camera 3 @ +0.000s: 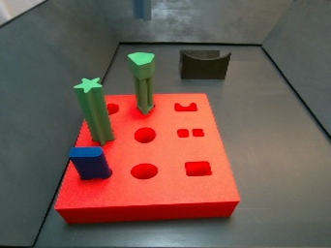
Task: Pick up the arch object. Move up. Rotate the arch object. Move to above the board. Insert the arch object.
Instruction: Rotate the arch object.
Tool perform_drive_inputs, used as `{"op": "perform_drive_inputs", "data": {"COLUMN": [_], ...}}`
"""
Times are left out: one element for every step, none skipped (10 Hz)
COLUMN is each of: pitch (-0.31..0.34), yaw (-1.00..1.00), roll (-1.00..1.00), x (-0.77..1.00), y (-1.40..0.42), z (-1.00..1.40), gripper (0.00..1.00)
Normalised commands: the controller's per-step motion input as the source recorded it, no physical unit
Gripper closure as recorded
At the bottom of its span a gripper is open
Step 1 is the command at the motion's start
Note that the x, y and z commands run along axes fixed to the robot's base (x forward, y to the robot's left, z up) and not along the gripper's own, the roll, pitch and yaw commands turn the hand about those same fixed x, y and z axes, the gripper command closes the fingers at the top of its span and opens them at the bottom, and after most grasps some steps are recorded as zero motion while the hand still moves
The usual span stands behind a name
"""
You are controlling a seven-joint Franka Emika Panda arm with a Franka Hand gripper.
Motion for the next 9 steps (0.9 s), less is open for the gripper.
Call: {"op": "perform_drive_inputs", "data": {"pitch": [-0.009, -0.009, -0.009, -0.010, -0.010, -0.011, -0.011, -0.012, -0.013], "yaw": [-1.00, -1.00, -1.00, -1.00, -1.00, -1.00, -1.00, -1.00, -1.00], "roll": [-0.01, -0.01, -0.01, -0.02, -0.02, -0.02, -0.02, -0.02, -0.02], "x": [0.02, 0.01, 0.01, 0.01, 0.01, 0.01, 0.01, 0.01, 0.01], "y": [-0.01, -0.01, 0.00, 0.00, 0.00, 0.00, 0.00, 0.01, 0.01], "z": [0.00, 0.00, 0.00, 0.00, 0.00, 0.00, 0.00, 0.00, 0.00], "gripper": [1.00, 1.00, 1.00, 1.00, 1.00, 1.00, 1.00, 1.00, 1.00]}}
